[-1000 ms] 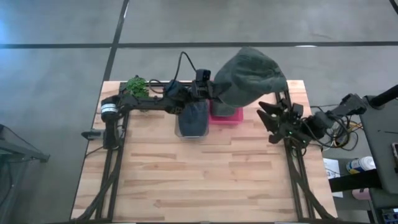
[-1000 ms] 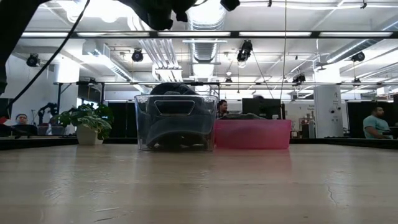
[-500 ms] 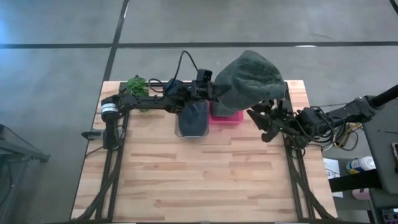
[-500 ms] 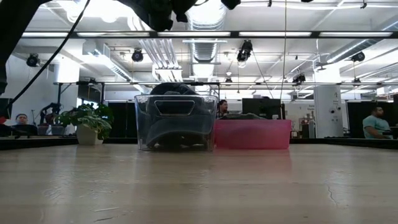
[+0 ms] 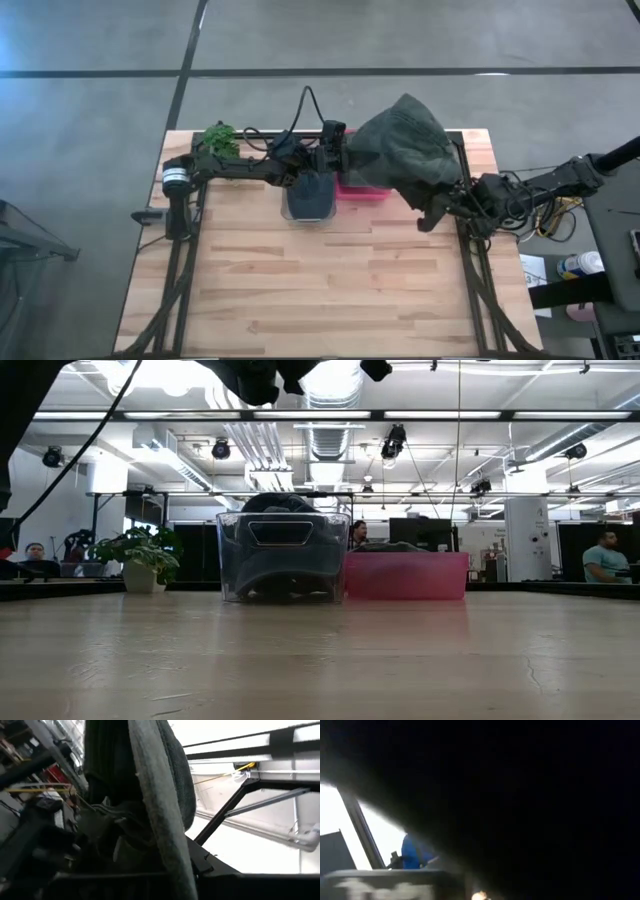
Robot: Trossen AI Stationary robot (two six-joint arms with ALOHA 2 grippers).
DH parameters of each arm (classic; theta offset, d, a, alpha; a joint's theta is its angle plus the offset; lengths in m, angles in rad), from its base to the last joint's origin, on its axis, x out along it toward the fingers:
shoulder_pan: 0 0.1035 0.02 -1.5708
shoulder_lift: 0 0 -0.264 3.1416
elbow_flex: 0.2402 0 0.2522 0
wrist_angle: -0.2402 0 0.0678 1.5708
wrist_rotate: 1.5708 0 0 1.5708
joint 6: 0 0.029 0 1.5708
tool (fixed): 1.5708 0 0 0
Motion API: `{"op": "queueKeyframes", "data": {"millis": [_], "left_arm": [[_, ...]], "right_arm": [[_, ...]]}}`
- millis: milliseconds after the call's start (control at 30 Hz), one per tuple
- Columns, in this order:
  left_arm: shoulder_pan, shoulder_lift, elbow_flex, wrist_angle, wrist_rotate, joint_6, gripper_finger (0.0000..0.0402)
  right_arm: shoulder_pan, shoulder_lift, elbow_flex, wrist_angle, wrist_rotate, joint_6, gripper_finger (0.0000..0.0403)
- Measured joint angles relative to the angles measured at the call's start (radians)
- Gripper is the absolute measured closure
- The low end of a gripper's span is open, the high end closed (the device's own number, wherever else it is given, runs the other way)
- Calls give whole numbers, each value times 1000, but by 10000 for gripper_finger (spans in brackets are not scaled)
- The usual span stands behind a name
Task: Pick & Place hat
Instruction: Put the green cap into the red bin
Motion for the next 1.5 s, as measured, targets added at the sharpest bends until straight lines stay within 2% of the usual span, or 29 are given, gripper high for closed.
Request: {"op": "queueKeyframes", "data": {"millis": [167,400,533,700,767,833,967,1200,1367,1500], "left_arm": [[0,-2,1,-58,10,37,379],[-11,-4,-21,-242,186,47,330],[18,-34,-59,-414,316,107,312],[80,-114,-107,-650,327,231,300],[103,-152,-122,-691,337,274,299],[129,-187,-132,-698,340,332,298],[175,-207,-126,-701,355,369,298],[169,-148,-124,-703,409,365,298],[121,-77,-121,-705,424,361,298],[82,-22,-77,-654,458,368,298]], "right_arm": [[0,10,0,-21,6,20,382],[18,-52,-2,-110,30,36,390],[42,-132,-2,-298,35,119,390],[89,-236,2,-629,-2,355,390],[105,-269,2,-766,-50,469,391],[115,-287,-1,-889,-154,588,391],[115,-273,-8,-978,-390,741,391],[115,-199,-8,-912,-687,883,391],[121,-123,-10,-730,-773,893,390],[130,-67,-3,-586,-802,864,390]]}}
